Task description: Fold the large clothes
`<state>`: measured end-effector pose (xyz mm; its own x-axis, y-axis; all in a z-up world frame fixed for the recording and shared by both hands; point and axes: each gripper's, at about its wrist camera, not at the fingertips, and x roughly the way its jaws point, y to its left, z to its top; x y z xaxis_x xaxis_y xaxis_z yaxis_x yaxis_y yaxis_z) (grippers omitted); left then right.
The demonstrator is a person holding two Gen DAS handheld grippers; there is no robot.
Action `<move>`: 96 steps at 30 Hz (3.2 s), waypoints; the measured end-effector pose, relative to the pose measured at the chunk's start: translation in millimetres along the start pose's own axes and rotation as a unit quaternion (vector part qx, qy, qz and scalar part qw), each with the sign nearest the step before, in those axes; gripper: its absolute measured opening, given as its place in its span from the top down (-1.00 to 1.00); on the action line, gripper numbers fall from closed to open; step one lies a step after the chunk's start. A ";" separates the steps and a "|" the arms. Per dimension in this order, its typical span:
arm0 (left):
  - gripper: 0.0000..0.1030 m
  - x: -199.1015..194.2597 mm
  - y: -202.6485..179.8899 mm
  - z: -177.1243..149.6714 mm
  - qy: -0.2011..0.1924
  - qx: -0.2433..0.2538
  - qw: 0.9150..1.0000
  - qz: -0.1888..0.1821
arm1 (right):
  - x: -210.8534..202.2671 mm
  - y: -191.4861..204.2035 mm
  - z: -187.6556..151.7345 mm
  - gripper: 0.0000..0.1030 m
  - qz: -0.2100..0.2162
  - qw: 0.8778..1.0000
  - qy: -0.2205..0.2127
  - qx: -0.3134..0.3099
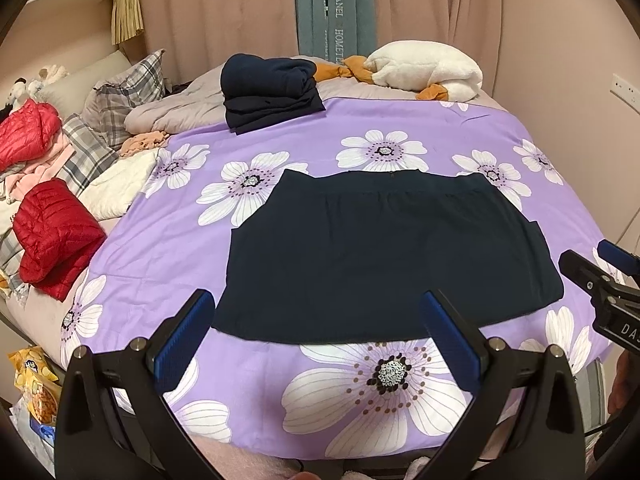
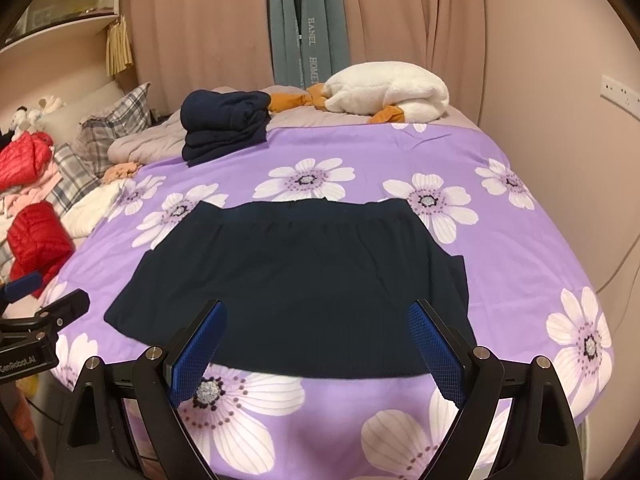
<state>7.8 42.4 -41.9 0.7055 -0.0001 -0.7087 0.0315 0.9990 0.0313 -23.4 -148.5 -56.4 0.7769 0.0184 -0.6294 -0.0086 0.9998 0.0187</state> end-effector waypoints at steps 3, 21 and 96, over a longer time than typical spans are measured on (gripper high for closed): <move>-1.00 6.1 -0.1 0.6 0.024 -0.006 0.999 -0.021 | -0.1 0.7 -0.7 -0.78 0.000 1.000 0.003 -0.001; -1.00 8.2 -1.1 -3.1 0.025 0.006 1.000 -0.011 | 4.2 -1.8 -1.8 -0.78 0.003 1.000 0.009 -0.002; -1.00 12.8 -0.1 -3.4 0.031 0.020 0.999 -0.014 | 5.6 -6.5 -5.7 -0.78 0.001 1.000 0.015 0.002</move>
<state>14.4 42.5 -53.4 0.6591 -0.0232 -0.7517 0.0795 0.9961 0.0389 -22.6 -154.8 -64.5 0.7575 0.0208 -0.6525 -0.0081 0.9997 0.0224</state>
